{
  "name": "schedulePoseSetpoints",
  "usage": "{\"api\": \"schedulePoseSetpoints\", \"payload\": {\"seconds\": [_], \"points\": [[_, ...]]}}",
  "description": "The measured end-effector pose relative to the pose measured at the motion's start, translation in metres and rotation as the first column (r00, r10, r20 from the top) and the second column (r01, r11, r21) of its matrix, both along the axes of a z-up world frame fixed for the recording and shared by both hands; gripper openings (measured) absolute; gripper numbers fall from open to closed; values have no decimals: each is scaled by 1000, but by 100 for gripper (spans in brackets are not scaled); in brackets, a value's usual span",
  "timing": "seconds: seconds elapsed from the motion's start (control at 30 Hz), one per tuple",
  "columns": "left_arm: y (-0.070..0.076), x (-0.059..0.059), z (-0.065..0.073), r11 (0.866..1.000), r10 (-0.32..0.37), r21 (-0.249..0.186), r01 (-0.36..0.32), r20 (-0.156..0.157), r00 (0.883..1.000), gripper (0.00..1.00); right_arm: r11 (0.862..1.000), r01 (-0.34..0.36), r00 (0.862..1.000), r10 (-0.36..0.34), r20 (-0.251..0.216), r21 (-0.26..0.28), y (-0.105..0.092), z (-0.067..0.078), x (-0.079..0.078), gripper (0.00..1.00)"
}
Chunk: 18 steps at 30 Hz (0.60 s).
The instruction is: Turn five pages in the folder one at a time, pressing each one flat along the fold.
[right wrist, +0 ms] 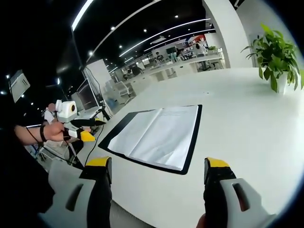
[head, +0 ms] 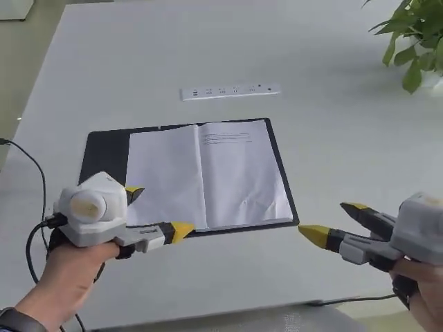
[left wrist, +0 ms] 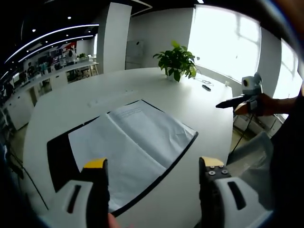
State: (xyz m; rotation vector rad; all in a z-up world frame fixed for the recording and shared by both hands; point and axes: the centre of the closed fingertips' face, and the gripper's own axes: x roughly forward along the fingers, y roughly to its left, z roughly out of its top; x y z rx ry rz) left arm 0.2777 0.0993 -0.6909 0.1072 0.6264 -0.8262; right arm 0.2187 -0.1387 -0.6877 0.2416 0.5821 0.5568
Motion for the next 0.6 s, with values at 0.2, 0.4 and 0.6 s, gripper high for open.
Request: {"api": "schedulePoseSetpoints", "payload": {"seconds": [0.2,0.4,0.6], "points": [[-33,11,0,998,-59,-5,59,12,998,77,1000,8,1000,-8,-3,11,-3,0,0,79],[-71,18,-4,994,-111,-11,111,12,994,77,1000,11,1000,-11,-16,14,-6,-4,-1,78],[-98,31,-9,989,-143,-22,143,11,990,76,1000,21,1000,-20,-23,20,-10,-7,-3,78]]}}
